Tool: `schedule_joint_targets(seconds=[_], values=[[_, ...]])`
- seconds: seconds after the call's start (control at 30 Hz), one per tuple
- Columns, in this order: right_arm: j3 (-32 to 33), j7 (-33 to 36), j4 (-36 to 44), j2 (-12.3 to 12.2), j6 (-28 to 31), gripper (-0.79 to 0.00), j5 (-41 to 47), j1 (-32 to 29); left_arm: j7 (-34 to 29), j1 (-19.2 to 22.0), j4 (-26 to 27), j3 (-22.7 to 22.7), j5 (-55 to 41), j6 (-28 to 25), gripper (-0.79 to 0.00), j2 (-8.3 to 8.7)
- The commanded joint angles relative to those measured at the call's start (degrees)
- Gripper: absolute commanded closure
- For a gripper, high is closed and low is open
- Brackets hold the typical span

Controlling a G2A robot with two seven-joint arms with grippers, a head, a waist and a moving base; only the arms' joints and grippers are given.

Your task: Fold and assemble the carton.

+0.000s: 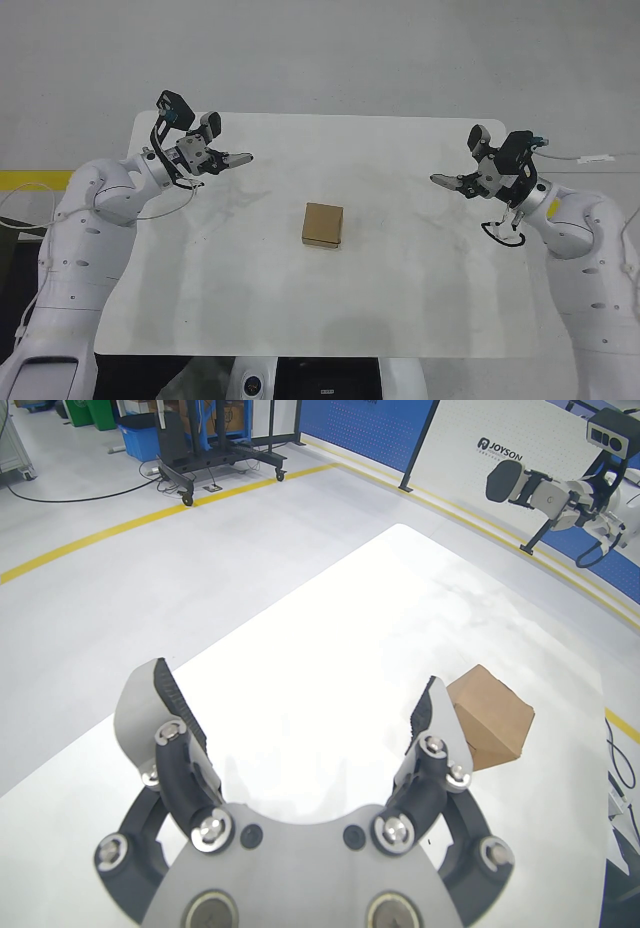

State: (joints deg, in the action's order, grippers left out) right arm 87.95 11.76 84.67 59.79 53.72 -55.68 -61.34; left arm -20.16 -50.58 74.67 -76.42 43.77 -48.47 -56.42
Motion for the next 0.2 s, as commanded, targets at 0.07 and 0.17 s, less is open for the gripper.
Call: schedule_joint_targets(seconds=[0.07,0.17], values=[[0.00,0.00,0.00,0.00,0.00,-0.785,0.00,0.00,0.00,0.00,0.00,0.00,0.00,0.00,-0.785,0.00],[0.00,0.00,0.00,0.00,0.00,-0.785,0.00,0.00,0.00,0.00,0.00,0.00,0.00,0.00,-0.785,0.00]])
